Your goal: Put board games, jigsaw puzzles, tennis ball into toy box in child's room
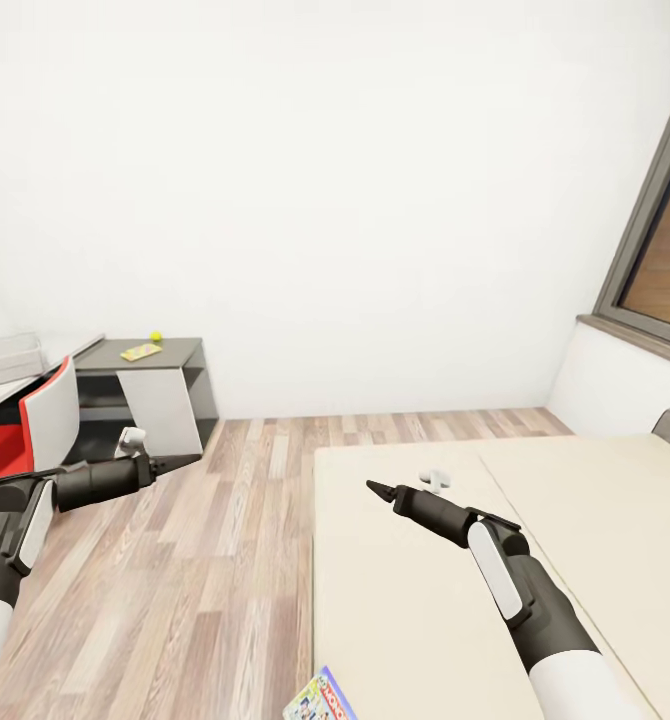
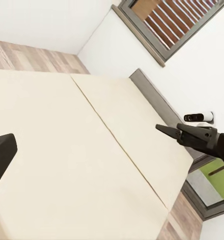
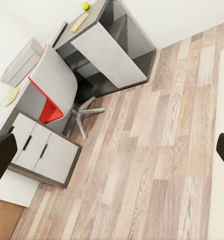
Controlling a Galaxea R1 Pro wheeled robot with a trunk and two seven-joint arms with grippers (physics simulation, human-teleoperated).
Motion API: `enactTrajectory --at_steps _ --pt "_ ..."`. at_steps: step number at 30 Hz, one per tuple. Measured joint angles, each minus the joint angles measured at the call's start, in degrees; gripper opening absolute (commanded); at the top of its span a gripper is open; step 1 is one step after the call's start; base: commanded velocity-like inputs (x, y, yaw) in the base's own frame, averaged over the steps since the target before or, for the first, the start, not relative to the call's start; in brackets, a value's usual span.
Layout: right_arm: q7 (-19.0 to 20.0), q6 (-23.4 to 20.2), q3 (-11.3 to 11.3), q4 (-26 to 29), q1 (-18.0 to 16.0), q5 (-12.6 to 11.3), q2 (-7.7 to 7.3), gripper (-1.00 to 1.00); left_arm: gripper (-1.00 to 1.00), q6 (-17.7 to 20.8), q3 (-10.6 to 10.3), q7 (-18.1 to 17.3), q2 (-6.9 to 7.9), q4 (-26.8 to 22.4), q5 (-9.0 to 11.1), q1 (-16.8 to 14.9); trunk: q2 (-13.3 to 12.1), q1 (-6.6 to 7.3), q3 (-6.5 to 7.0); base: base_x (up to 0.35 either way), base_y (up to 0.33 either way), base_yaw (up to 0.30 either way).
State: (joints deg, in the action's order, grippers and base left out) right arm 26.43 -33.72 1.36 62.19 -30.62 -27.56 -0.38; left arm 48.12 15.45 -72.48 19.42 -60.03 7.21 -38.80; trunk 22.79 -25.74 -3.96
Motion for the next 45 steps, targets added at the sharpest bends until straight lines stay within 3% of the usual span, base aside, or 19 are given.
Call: enactTrajectory --at_steps 20,45 --pt "0.0 0.0 0.1 0.0 0.0 0.1 0.10 1.00 1.00 0.0 0.0 0.1 0.00 0.0 0.0 0.0 0.0 0.00 1.74 0.000 0.000 0.000" --pt "0.0 0.0 0.0 0.0 0.0 -0.1 0.11 1.00 1.00 0.0 0.0 0.1 0.00 0.0 0.0 0.0 0.0 0.00 1.89 0.000 0.000 0.000"
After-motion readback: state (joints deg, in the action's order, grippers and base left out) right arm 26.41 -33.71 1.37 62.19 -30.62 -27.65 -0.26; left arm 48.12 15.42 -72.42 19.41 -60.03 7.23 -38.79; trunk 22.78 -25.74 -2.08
